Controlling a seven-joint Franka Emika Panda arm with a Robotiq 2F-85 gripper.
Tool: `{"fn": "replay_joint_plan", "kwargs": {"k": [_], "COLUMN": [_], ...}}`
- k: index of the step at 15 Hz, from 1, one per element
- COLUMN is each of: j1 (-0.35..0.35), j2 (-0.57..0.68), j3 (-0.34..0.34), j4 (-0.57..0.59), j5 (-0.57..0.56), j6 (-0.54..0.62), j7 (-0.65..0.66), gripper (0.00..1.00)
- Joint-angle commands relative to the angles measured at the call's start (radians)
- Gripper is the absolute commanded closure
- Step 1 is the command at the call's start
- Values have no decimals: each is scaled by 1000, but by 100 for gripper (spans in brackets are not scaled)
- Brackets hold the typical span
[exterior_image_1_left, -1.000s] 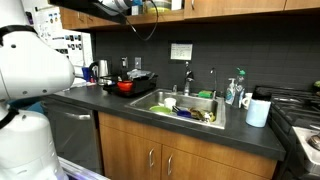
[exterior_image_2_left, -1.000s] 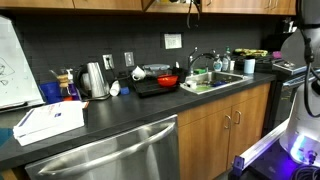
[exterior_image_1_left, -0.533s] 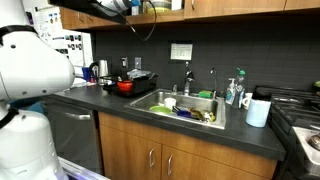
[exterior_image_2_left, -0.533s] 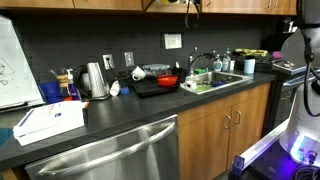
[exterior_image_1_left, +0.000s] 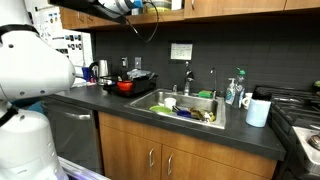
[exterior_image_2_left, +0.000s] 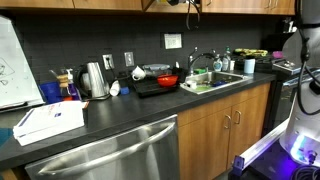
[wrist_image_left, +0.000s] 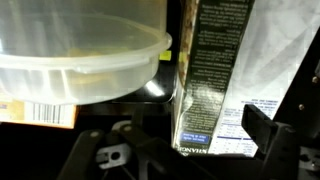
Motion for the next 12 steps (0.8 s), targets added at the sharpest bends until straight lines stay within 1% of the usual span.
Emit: {"fn": "replay_joint_plan", "kwargs": {"k": [1,3,7,10,11,12], "j1": [-48,-65,-92,-112,-118,-124], "j2": [12,12,13,12,10,11], "j3": [44,61,92,114,120,127], "j4": [19,25,34,40,42,45], "j5": [-31,-36,-38,-38,-38,-39], "j6": [0,0,0,0,0,0], "j7": [3,3,3,3,3,3], "gripper": [9,28,64,85,88,88]}}
